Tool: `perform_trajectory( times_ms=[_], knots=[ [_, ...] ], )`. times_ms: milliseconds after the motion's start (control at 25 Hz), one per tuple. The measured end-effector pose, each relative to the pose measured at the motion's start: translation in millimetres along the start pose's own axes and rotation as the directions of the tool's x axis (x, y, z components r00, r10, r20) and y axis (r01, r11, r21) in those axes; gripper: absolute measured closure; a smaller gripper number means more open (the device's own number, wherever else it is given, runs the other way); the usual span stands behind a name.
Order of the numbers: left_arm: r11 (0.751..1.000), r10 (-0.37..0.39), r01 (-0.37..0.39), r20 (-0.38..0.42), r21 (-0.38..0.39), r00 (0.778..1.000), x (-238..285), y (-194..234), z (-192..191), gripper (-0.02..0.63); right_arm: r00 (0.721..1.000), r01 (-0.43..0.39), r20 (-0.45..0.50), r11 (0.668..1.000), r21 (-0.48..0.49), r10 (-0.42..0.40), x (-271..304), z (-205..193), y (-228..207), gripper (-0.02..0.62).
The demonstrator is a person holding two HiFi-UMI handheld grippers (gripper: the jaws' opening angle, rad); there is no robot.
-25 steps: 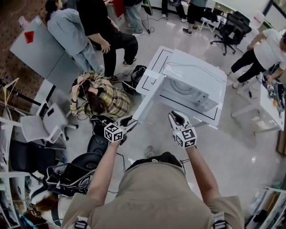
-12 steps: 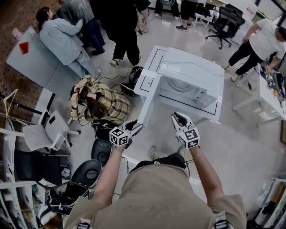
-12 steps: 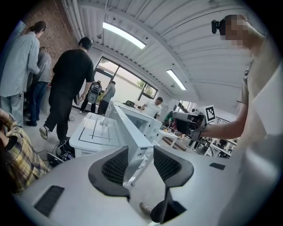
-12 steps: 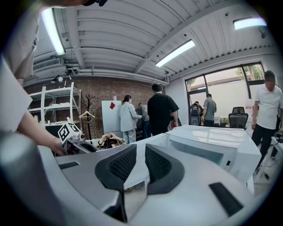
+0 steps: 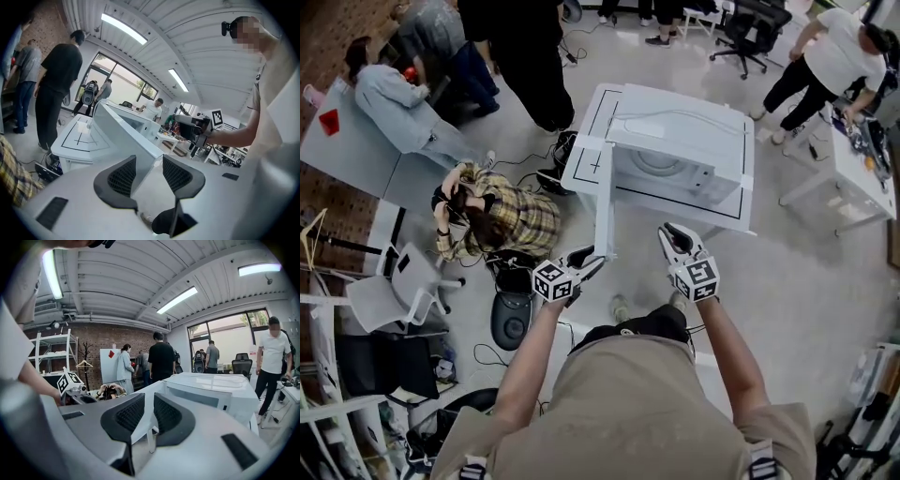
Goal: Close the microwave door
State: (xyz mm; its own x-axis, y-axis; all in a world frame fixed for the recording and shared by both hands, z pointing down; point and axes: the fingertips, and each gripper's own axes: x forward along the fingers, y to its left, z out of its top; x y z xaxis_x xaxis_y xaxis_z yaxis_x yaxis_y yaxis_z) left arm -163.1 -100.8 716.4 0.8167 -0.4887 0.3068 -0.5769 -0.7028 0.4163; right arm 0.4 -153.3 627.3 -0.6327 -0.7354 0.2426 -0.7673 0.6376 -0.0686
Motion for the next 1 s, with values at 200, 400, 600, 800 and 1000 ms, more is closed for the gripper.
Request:
perform_trajectory(
  times_ms=[200,400,600,800,1000],
  knots=[
    [0.998,-0.052,0.053,-0.048,0.025,0.998,36.3,-22.6,1.8,0.436,0.999,0.048,0.000,0.999,0.017,-0.048,-19.1,-1.9,-25.6,0.543],
    [0.995,-0.093,0.096,-0.073,0.038,0.993,72.1,-40.5,5.3,0.436,0.997,0.079,0.005,0.997,0.021,-0.079,-35.5,0.2,-50.0,0.543],
    [0.992,-0.110,0.115,-0.100,0.047,0.989,108.7,-54.0,10.4,0.437,0.994,0.110,-0.003,0.994,0.029,-0.110,-57.5,-1.5,-77.1,0.543],
    [0.990,-0.130,0.134,-0.112,0.035,0.985,144.9,-63.0,19.0,0.436,0.991,0.136,-0.019,0.990,0.034,-0.135,-78.5,-4.0,-106.5,0.543],
    [0.991,-0.129,0.130,-0.101,0.011,0.987,178.6,-66.1,35.4,0.437,0.987,0.160,-0.022,0.986,0.041,-0.159,-95.2,1.1,-137.9,0.543]
  ],
)
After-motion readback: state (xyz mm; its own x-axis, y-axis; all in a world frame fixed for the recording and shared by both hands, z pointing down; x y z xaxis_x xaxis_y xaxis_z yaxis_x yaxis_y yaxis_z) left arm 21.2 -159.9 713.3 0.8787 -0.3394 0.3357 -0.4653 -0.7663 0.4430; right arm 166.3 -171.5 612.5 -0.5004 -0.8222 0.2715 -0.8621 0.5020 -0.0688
